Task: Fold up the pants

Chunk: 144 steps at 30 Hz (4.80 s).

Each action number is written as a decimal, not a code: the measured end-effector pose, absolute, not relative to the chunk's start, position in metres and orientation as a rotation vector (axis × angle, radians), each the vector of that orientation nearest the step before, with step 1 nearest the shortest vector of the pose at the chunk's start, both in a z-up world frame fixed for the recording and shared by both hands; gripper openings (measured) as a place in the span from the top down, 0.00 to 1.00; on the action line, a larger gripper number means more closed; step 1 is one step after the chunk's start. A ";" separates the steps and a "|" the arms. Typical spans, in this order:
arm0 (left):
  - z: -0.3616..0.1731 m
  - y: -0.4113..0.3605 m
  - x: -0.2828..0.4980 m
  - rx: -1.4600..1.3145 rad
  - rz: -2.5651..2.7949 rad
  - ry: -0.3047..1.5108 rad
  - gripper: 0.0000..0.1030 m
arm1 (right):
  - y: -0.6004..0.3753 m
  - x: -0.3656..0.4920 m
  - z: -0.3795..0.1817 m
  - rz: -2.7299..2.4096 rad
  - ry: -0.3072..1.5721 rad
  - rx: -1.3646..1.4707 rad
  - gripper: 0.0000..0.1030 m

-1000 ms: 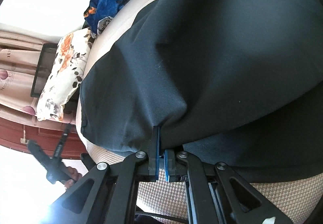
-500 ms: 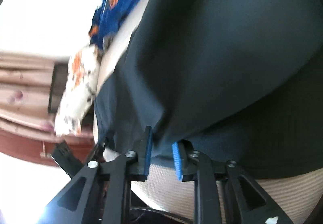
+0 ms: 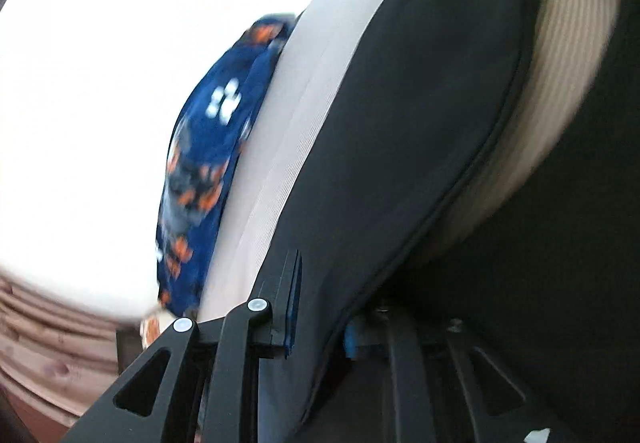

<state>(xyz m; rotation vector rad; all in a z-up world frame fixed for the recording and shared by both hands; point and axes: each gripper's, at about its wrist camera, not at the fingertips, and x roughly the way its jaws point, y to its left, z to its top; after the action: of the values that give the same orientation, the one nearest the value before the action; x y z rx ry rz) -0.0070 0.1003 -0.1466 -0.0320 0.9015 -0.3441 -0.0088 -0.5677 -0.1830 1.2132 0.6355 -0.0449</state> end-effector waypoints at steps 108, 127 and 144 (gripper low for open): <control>-0.117 0.097 -0.027 0.022 -0.346 0.700 0.36 | -0.621 -0.163 -0.112 -0.258 0.612 0.880 0.87; -0.127 0.098 -0.020 0.061 -0.261 0.728 0.31 | -0.511 -0.105 -0.093 -0.030 0.724 0.733 0.86; -0.130 0.101 -0.021 0.052 -0.234 0.730 0.24 | -0.429 -0.075 -0.106 0.137 0.836 0.665 0.86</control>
<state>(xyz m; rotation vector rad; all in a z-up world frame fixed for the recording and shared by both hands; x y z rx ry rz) -0.0209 0.1007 -0.1299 0.0519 0.7301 -0.2335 -0.0748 -0.4290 -0.1056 0.6648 0.8358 0.1366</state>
